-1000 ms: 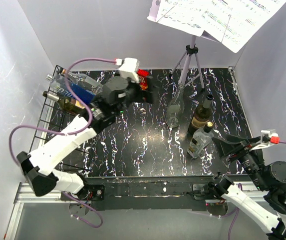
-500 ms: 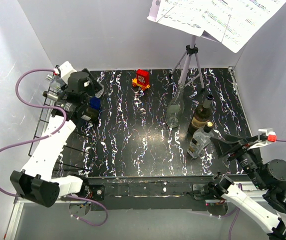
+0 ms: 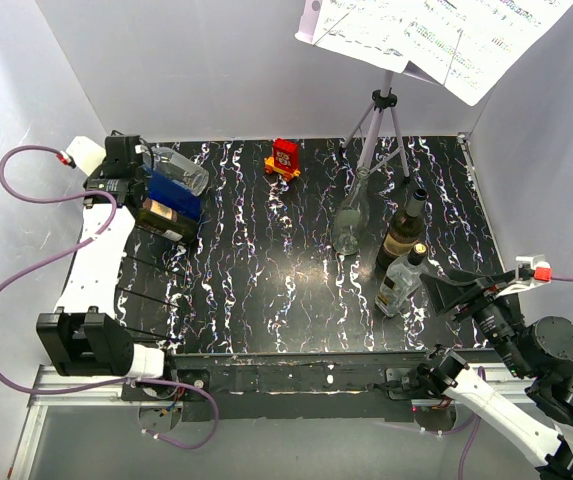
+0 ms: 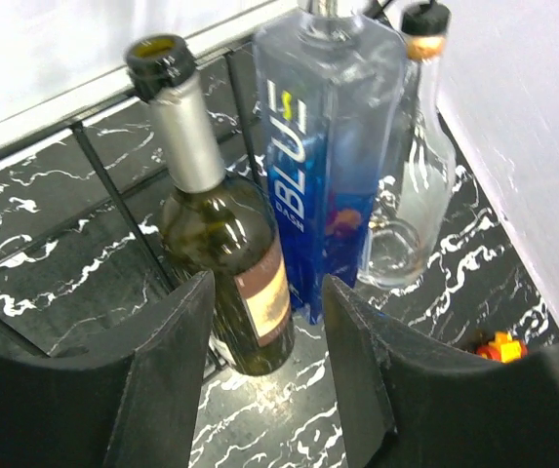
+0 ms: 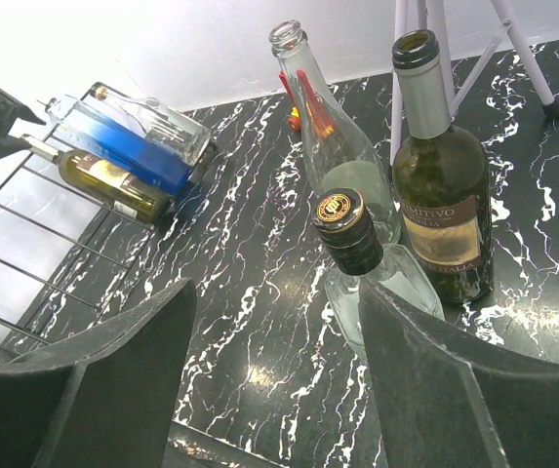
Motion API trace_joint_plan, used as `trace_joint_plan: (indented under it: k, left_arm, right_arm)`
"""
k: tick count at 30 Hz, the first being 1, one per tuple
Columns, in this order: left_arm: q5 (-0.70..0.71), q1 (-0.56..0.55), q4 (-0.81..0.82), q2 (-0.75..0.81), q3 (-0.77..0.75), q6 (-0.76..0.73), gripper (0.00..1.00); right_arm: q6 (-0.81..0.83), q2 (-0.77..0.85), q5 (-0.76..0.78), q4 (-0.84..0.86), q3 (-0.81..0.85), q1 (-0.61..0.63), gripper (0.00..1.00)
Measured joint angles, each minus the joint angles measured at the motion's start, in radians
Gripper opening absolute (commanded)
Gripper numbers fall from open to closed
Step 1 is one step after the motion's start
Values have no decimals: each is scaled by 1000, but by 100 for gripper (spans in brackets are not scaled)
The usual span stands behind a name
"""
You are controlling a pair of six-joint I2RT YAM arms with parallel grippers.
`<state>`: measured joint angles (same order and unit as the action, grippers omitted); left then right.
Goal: Take the wine bottle off the wine rack
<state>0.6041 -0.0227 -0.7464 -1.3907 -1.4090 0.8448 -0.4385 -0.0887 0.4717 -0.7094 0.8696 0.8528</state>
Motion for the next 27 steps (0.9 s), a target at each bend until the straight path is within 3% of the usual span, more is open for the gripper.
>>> trace_joint_plan:
  k: [8,17,27]
  left_arm:
    - [37,95,21,-37,0,4,39]
    - [64,126,49,-125,0,-4,37]
    - [80,146,85,-209,2,-16,41]
  right_arm:
    - [0,6,11,-2,0,0,75]
    - [6,28,41,-14,0,0,75]
    - [21,37,58,-30,0,0,75]
